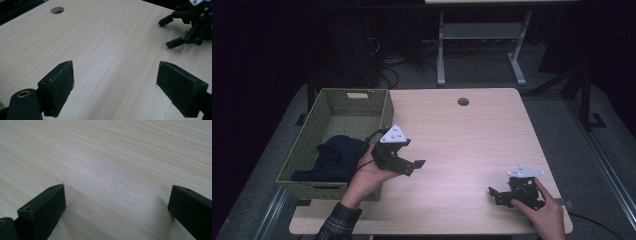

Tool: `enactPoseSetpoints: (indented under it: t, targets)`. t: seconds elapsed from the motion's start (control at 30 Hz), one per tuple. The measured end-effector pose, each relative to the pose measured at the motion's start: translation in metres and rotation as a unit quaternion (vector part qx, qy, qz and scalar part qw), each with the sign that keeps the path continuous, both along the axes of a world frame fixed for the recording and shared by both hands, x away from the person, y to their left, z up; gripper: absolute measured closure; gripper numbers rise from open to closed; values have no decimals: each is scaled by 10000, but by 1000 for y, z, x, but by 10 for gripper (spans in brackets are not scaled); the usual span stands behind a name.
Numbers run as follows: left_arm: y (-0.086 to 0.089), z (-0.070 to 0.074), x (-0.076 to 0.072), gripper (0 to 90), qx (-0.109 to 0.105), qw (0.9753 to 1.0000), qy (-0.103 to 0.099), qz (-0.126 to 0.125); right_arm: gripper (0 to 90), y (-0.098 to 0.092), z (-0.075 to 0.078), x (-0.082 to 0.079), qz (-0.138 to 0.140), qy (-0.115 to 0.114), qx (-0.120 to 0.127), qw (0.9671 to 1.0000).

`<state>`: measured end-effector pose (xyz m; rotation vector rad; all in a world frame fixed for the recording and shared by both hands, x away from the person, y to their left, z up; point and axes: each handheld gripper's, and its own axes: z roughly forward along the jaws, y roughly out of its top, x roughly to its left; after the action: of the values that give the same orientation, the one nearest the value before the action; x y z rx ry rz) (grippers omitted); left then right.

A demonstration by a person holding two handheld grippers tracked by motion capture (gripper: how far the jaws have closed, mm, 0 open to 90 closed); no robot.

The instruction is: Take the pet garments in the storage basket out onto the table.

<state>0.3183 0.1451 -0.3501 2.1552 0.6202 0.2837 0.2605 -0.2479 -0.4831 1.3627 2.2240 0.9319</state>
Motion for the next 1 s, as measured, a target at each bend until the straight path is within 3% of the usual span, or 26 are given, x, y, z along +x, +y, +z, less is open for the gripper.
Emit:
enactPoseSetpoints:
  t: [0.4, 0.8, 1.0]
  targets:
    - [23, 11, 6, 144, 71, 9999, -21, 120, 11, 0, 0, 0, 18, 3, 8, 10000]
    - [70, 25, 10, 215, -85, 9982, -136, 573, 11, 0, 0, 0, 4, 4, 19, 10000]
    - [89, 28, 13, 255, 12, 9970, -157, 755, 11, 0, 0, 0, 8, 4, 14, 10000]
